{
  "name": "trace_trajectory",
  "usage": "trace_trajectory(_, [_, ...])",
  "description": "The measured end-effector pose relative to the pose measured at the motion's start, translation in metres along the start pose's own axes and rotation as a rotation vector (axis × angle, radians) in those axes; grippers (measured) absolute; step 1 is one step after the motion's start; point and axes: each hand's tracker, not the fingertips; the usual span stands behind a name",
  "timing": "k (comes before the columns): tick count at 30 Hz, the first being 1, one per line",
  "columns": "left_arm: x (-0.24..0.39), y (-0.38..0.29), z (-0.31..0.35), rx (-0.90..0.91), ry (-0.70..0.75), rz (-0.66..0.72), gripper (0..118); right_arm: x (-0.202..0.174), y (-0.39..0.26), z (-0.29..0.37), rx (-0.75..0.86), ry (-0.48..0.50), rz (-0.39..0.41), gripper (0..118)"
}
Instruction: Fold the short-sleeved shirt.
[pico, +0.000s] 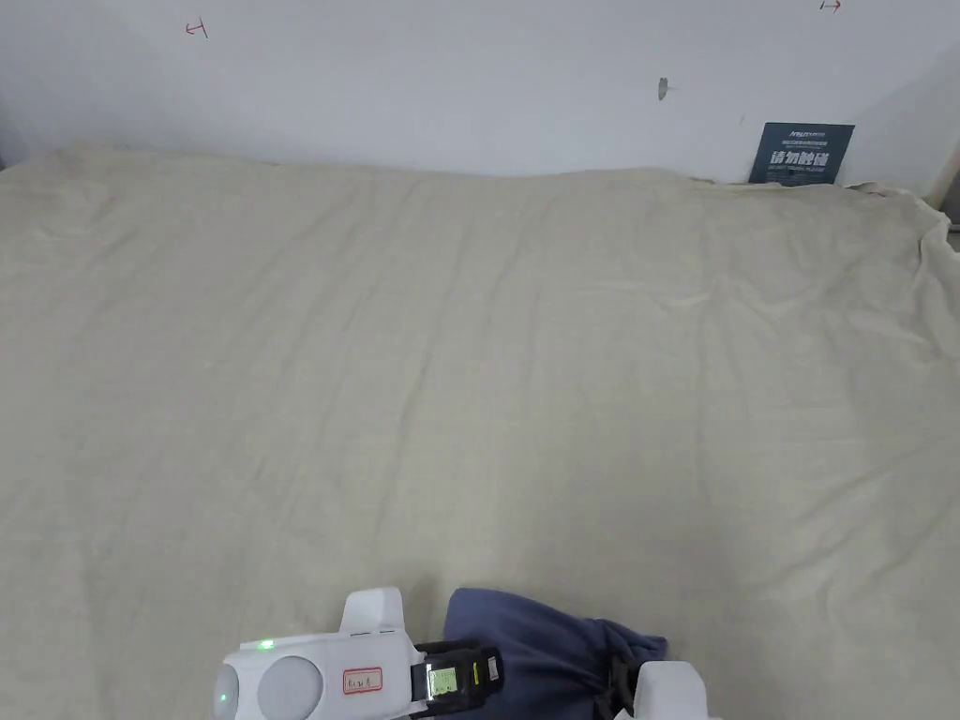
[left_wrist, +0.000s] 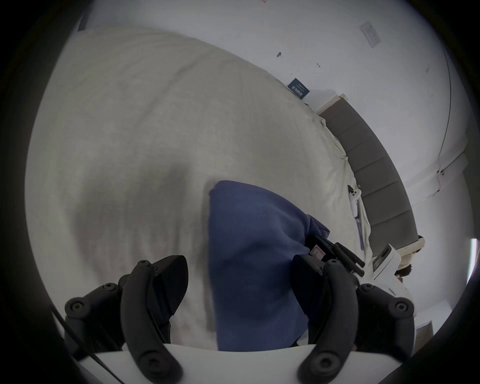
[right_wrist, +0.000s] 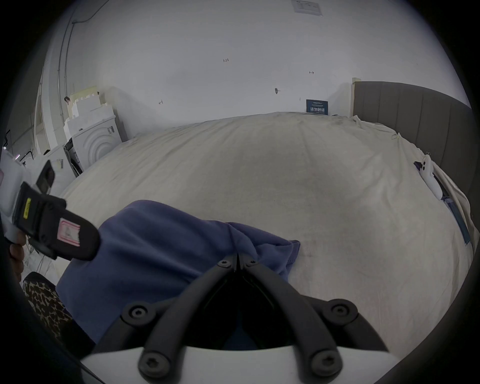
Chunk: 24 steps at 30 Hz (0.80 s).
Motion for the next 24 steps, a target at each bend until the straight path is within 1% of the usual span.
trace_trajectory(2, [-0.002, 0.006, -0.010, -0.057, -0.039, 0.007, 84, 0.002, -0.001, 0.001, 0.001, 0.007, -0.010, 0])
trace_trajectory(4, [-0.004, 0.010, -0.017, -0.091, -0.065, 0.022, 69, 0.004, 0.000, 0.001, -0.002, 0.014, -0.027, 0])
trace_trajectory(5, [-0.005, 0.012, -0.019, -0.099, -0.071, 0.023, 64, 0.004, 0.000, 0.001, -0.003, 0.017, -0.032, 0])
trace_trajectory(9, [-0.007, 0.008, -0.021, -0.122, -0.019, -0.028, 45, 0.007, 0.002, 0.003, -0.013, 0.032, -0.043, 0])
trace_trajectory(11, [-0.006, 0.005, -0.020, -0.119, -0.018, -0.024, 40, 0.007, 0.005, 0.004, -0.026, 0.039, -0.040, 0])
trace_trajectory(12, [-0.005, 0.005, -0.020, -0.108, -0.020, -0.018, 31, 0.007, 0.008, 0.006, -0.036, 0.039, -0.041, 0])
trace_trajectory(13, [-0.005, 0.003, -0.018, -0.085, -0.035, -0.010, 28, 0.007, 0.011, 0.008, -0.044, 0.041, -0.045, 0])
trace_trajectory(15, [0.001, 0.000, -0.012, -0.039, -0.042, -0.070, 25, 0.008, 0.019, 0.016, -0.048, 0.036, -0.054, 0])
trace_trajectory(16, [0.003, 0.002, -0.010, -0.044, -0.038, -0.083, 24, 0.010, 0.024, 0.021, -0.030, 0.037, -0.055, 0])
trace_trajectory(19, [0.006, 0.015, 0.000, -0.059, -0.065, -0.094, 24, 0.015, 0.046, 0.040, 0.061, 0.043, -0.052, 0])
trace_trajectory(22, [0.002, 0.033, 0.015, -0.039, -0.083, -0.133, 24, 0.018, 0.075, 0.058, 0.153, 0.017, -0.016, 0])
trace_trajectory(24, [-0.006, 0.048, 0.030, -0.021, -0.064, -0.155, 24, 0.019, 0.095, 0.071, 0.214, 0.009, -0.011, 0])
